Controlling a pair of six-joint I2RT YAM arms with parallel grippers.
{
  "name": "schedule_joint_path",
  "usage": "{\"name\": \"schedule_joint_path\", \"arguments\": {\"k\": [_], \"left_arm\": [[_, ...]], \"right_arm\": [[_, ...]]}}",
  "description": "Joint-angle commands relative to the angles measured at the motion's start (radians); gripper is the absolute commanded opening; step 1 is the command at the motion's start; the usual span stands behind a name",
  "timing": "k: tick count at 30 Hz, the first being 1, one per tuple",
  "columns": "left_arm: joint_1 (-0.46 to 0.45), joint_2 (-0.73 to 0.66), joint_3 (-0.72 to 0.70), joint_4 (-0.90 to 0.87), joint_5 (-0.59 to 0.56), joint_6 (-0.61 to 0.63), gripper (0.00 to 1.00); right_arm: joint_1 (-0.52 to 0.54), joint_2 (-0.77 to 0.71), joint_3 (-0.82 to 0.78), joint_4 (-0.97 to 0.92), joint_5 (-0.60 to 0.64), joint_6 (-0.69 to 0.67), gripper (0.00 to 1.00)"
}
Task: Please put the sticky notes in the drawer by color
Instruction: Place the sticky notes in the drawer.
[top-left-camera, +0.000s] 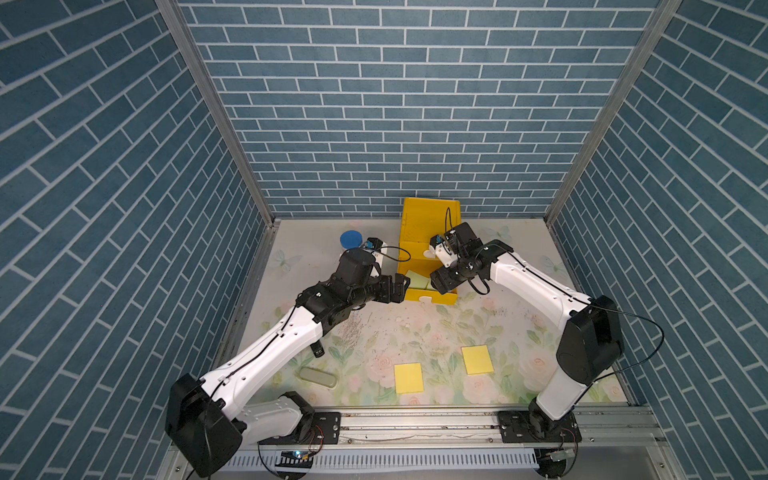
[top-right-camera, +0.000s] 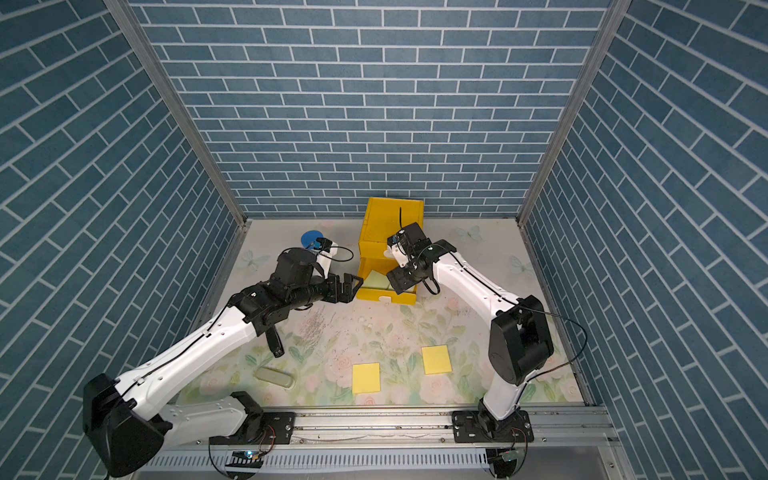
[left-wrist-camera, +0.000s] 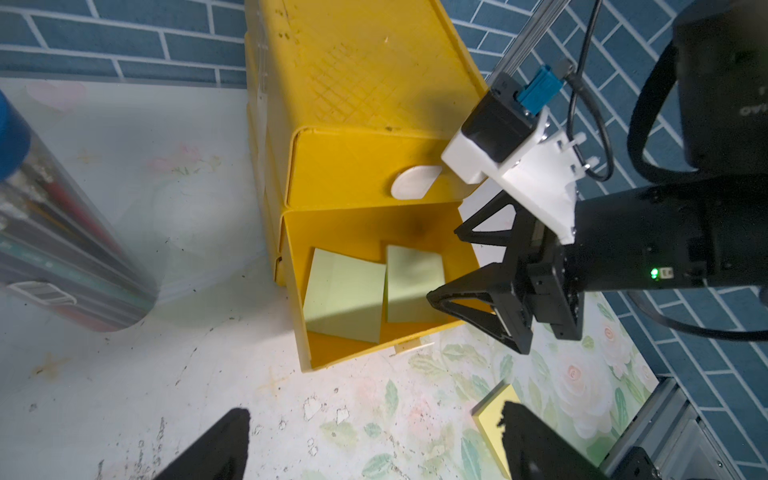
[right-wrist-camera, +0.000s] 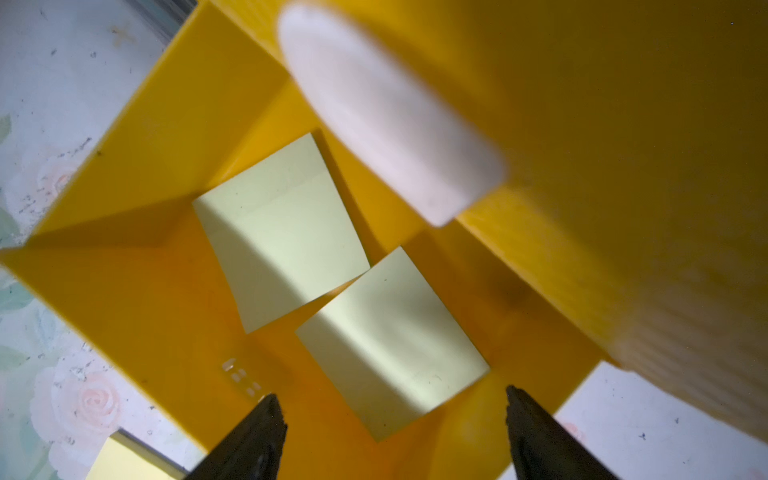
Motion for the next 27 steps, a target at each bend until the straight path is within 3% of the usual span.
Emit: {"name": "schedule_joint_path", "arguments": {"k": [1, 5, 10, 14, 18, 22, 27], "left_arm": [[-0.003, 0.044, 0.076, 0.033, -0.030, 0.015, 0.99], [0.011, 0.171, 0.295, -0.041, -0.105, 0.036, 1.00], [0.120, 0.403, 0.558, -0.082, 0.029, 0.041, 0.98], [0.143, 0.629, 0.858, -0.248, -0.020, 0.080, 0.94], [0.156, 0.829, 1.101, -0.370, 0.002, 0.112, 0.88], [0.156, 0.891, 1.119, -0.342, 0.028, 0.111, 0.71], [0.143, 0.899, 1.030, -0.305, 0.027, 0.108, 0.67]], "right_arm": [[-0.002, -0.074, -0.011, 0.057, 0.022, 0.068, 0.84], [0.001, -0.179, -0.046, 0.069, -0.029, 0.102, 0.82], [0.016, -0.338, -0.185, 0.118, -0.147, 0.159, 0.78], [0.093, -0.444, -0.326, 0.225, -0.272, 0.197, 0.76], [0.162, -0.488, -0.477, 0.372, -0.369, 0.247, 0.70], [0.169, -0.492, -0.602, 0.525, -0.389, 0.281, 0.61], [0.169, -0.383, -0.607, 0.556, -0.345, 0.233, 0.55]]}}
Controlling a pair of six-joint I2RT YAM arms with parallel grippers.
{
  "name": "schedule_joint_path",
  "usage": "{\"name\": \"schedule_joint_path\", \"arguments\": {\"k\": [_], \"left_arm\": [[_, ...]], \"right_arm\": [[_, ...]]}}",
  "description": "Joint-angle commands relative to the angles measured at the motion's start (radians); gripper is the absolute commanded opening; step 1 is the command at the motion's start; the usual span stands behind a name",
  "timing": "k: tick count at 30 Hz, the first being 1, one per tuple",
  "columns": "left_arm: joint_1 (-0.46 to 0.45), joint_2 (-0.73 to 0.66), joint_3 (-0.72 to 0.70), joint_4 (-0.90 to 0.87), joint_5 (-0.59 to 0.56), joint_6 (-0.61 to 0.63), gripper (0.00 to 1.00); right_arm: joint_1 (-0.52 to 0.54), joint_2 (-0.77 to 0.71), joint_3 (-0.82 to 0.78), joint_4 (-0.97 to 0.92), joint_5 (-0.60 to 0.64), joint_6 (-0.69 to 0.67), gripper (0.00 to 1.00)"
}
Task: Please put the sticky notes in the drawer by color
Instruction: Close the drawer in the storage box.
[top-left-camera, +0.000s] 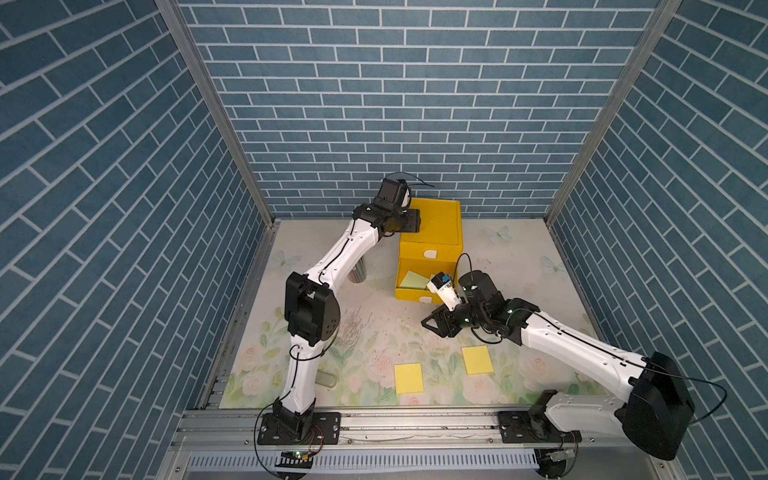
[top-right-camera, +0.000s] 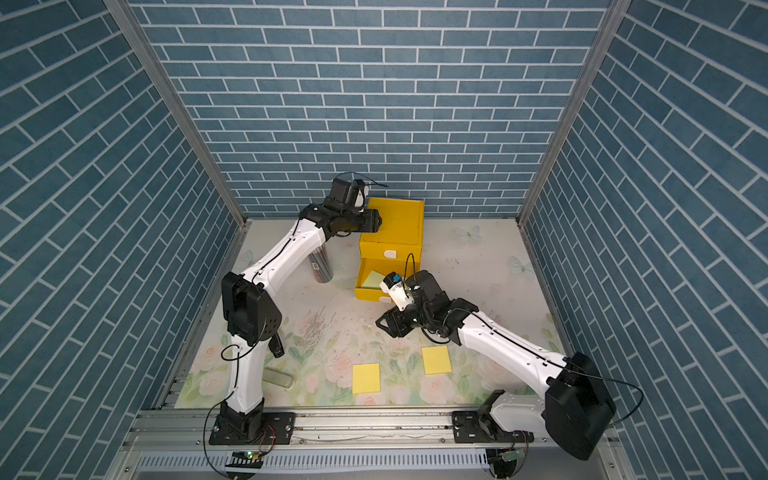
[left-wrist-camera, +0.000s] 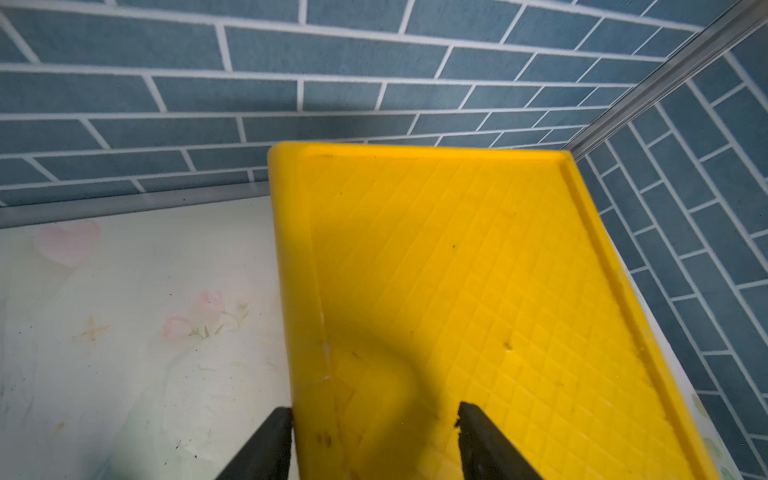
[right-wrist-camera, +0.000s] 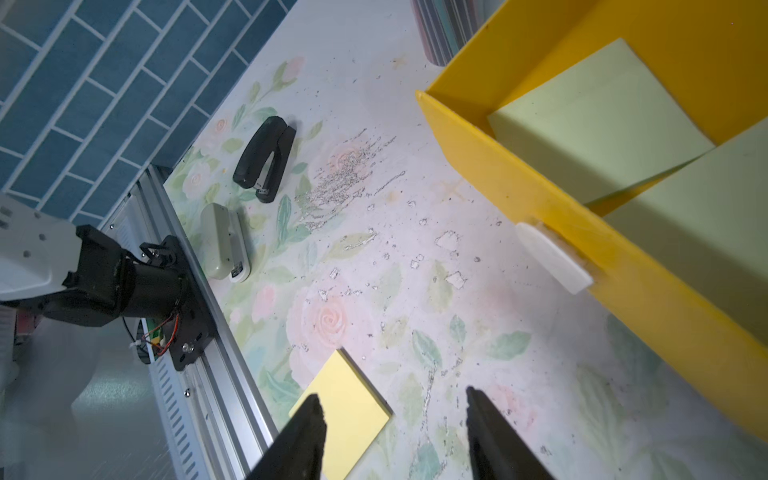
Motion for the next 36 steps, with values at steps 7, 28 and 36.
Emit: {"name": "schedule_joint_path", "arguments": {"k": [7, 28, 36], "left_arm": [[-0.029, -0.060, -0.162, 0.007, -0.033, 0.013, 0.68], [-0.045, -0.096, -0.222, 0.021, -0.002, 0.033, 0.69], [-0.053, -0.103, -0.237, 0.035, 0.013, 0.027, 0.70]], "right_arm": [[-0.009, 0.135, 0.044, 0.188, 0.299, -0.087, 0.53], [-0.044, 0.458, 0.237, 0.424, 0.641, -0.309, 0.55], [-0.037, 0.317, 0.102, 0.566, 0.516, -0.322, 0.58]]}}
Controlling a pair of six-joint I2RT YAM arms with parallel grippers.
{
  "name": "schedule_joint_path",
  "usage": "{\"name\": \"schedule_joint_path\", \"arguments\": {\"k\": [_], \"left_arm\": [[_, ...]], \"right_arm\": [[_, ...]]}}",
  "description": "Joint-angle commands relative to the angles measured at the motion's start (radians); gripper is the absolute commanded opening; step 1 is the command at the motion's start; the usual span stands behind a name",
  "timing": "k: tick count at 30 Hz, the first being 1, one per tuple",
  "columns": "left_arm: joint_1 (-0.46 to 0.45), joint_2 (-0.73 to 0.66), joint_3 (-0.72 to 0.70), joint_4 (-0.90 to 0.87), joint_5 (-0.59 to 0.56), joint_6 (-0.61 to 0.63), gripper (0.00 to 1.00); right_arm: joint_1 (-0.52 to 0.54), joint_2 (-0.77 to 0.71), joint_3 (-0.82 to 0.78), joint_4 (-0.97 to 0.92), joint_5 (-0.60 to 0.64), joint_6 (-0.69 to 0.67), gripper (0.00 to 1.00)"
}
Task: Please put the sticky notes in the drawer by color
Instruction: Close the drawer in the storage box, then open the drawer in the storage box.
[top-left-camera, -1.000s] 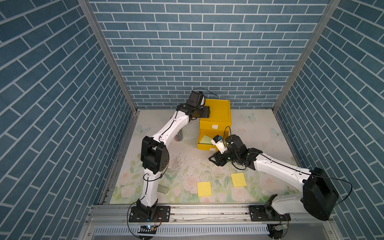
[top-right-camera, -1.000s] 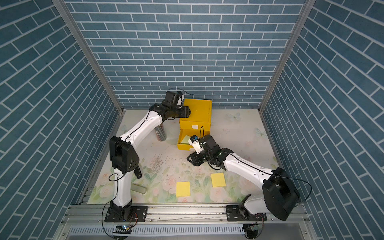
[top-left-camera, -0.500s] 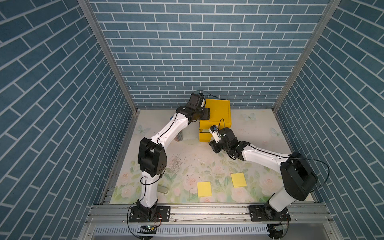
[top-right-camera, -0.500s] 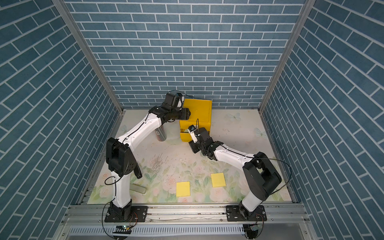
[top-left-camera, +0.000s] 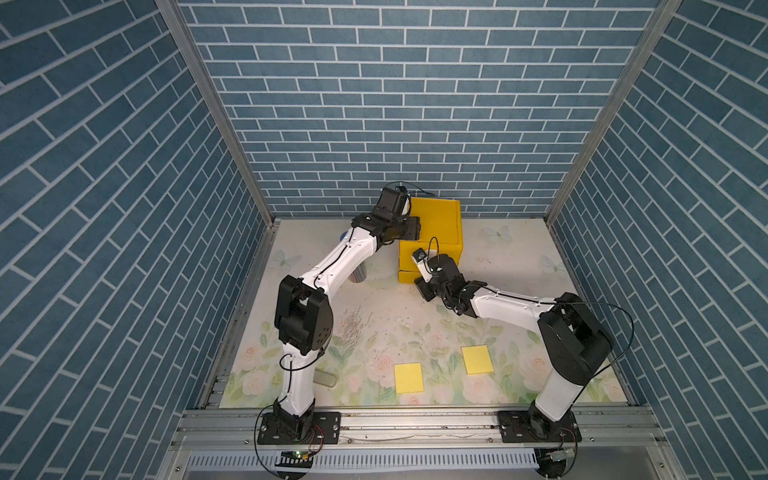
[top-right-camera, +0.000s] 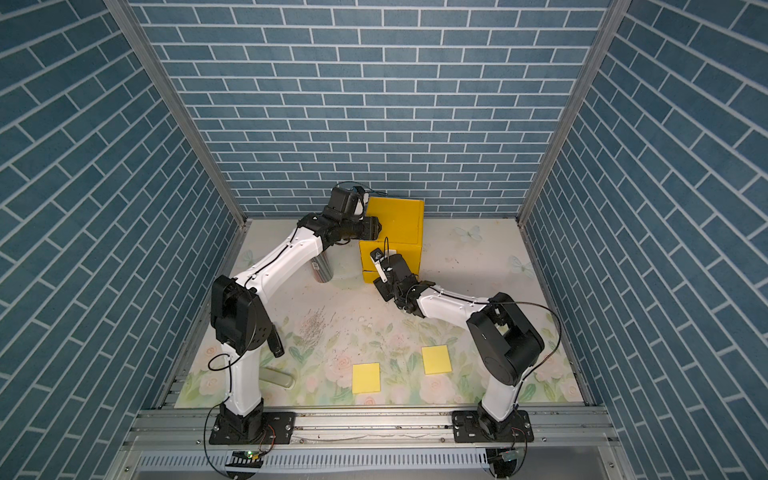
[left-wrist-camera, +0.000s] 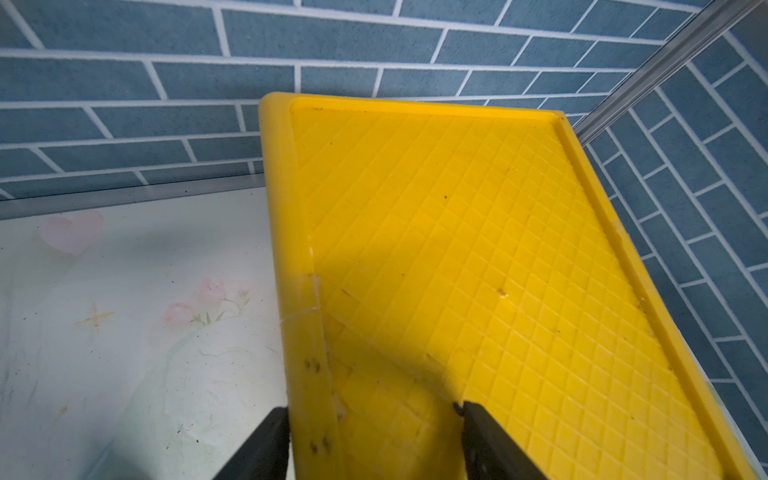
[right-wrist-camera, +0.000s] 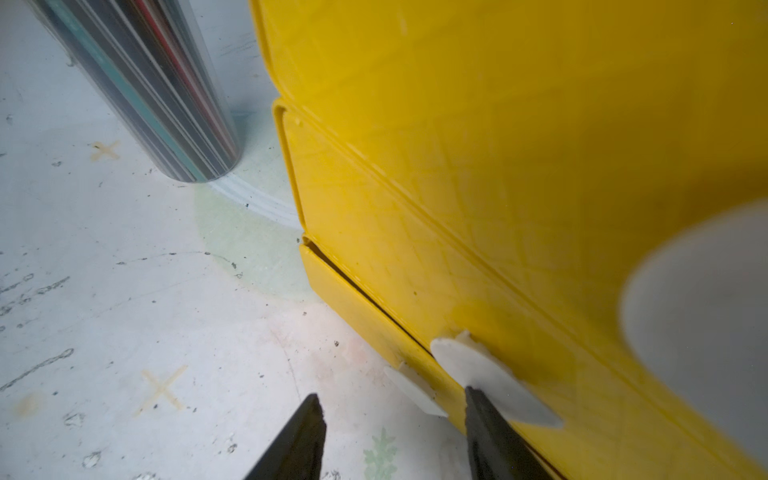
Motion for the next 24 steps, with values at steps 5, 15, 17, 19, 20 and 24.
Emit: {"name": "schedule_joint_path", "arguments": {"k": [5, 15, 17, 19, 20, 24], "left_arm": [[-0.033, -0.006, -0.048, -0.070, 0.034, -0.003, 0.79], [-0.036, -0.019, -0.068, -0.066, 0.011, -0.008, 0.81], [-0.035, -0.016, -0.066, -0.066, 0.009, -0.008, 0.81], [-0.036, -0.015, -0.068, -0.066, 0.014, -0.010, 0.81], [-0.036, -0.015, -0.070, -0.065, 0.015, -0.010, 0.81], [-0.036, -0.029, -0.090, -0.050, 0.017, -0.011, 0.81]], "right_arm": [[-0.059, -0.360, -0.373, 0.414, -0.340, -0.300, 0.75], [-0.120, -0.270, -0.341, 0.176, -0.472, -0.680, 0.83], [-0.119, -0.218, -0.287, 0.140, -0.451, -0.684, 0.83], [-0.120, -0.169, -0.253, 0.131, -0.411, -0.684, 0.82], [-0.122, -0.148, -0.238, 0.124, -0.403, -0.684, 0.82], [-0.123, -0.085, -0.199, 0.131, -0.346, -0.693, 0.82]]}}
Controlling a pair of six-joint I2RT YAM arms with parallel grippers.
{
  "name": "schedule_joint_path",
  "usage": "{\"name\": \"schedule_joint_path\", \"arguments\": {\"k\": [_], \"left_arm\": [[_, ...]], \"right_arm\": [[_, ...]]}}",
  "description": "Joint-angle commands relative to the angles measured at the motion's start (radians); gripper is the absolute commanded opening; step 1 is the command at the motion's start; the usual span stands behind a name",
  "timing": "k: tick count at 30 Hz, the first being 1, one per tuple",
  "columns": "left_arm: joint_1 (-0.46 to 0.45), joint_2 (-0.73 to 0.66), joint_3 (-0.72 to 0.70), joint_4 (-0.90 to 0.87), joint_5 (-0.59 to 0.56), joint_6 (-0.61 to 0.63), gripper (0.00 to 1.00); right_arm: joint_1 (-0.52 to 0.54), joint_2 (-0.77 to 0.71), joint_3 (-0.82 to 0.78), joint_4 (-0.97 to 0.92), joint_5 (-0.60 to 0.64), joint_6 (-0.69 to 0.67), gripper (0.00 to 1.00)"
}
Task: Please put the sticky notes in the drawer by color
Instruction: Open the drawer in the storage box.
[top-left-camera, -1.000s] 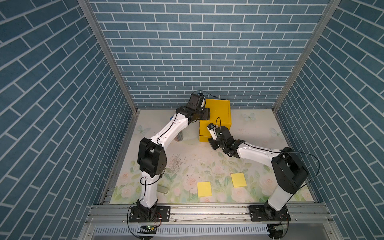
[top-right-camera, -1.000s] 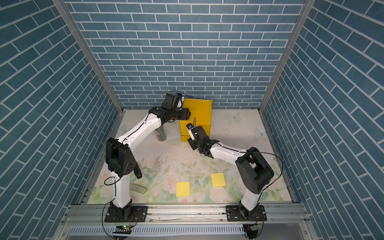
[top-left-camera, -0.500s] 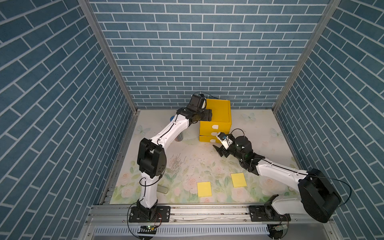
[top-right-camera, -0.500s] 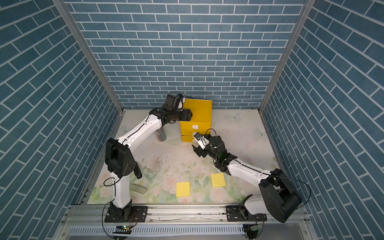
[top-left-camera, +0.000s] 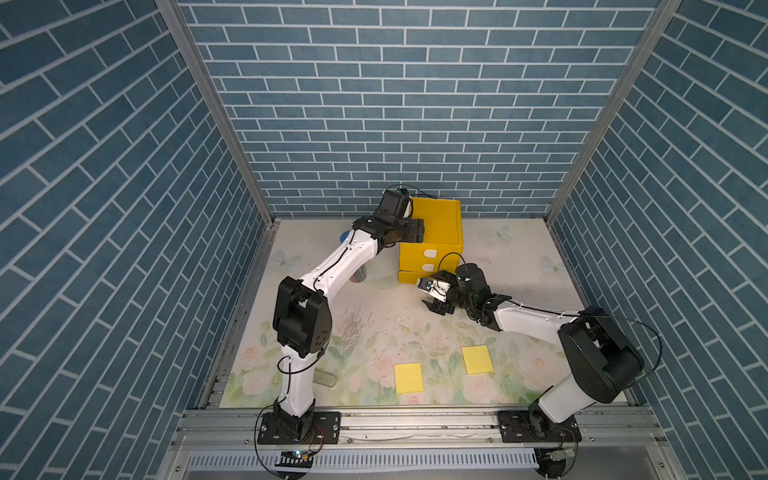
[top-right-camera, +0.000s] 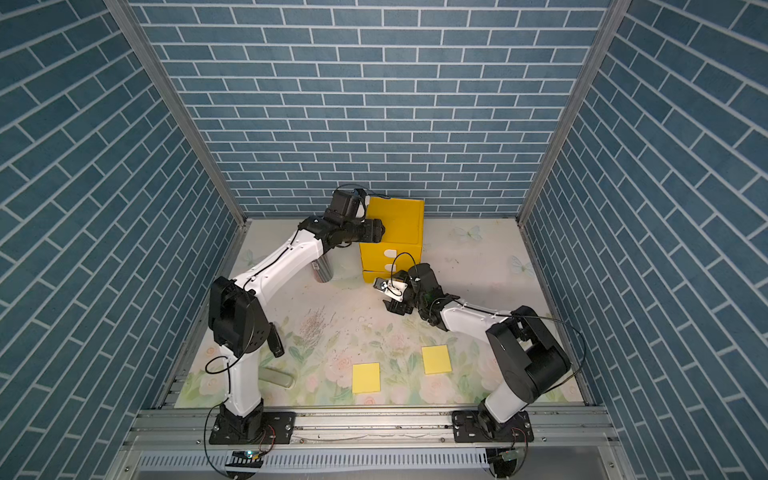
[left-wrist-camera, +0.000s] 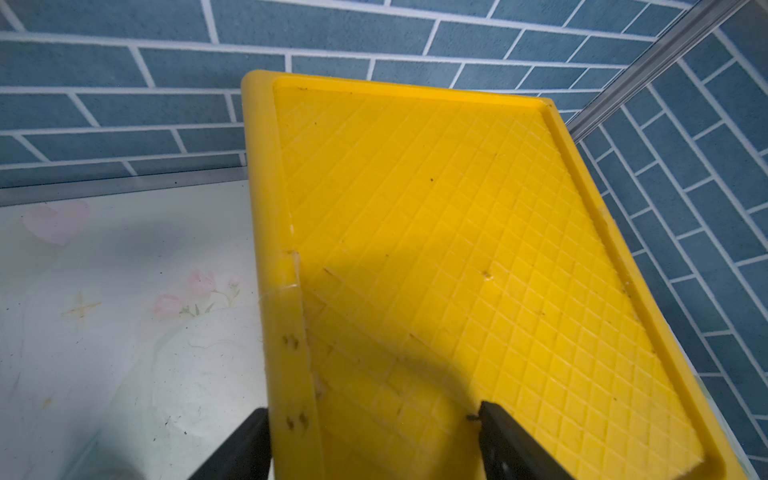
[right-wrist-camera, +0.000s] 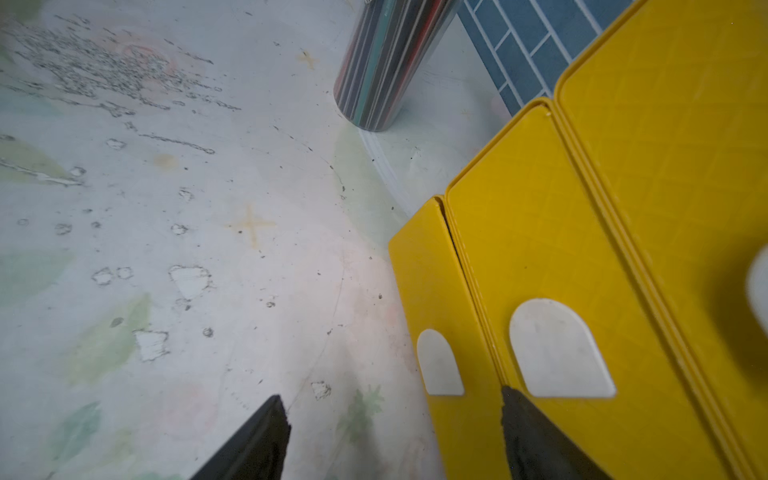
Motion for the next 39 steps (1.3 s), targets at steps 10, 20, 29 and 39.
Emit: {"name": "schedule_joint_path", "arguments": {"k": [10, 20, 29, 39], "left_arm": [[-0.020, 0.001, -0.030, -0.078, 0.022, 0.013, 0.81], [-0.025, -0.007, -0.055, -0.057, 0.032, 0.005, 0.81], [-0.026, -0.016, -0.080, -0.037, 0.038, -0.001, 0.81], [-0.026, -0.026, -0.103, -0.013, 0.041, -0.013, 0.81]], "right_arm": [[-0.015, 0.190, 0.186, -0.169, 0.060, -0.106, 0.82], [-0.015, 0.284, 0.293, -0.313, 0.088, -0.126, 0.80], [-0.005, 0.259, 0.300, -0.469, 0.005, -0.086, 0.76], [0.129, 0.100, 0.115, -0.487, 0.026, 0.050, 0.69]]}}
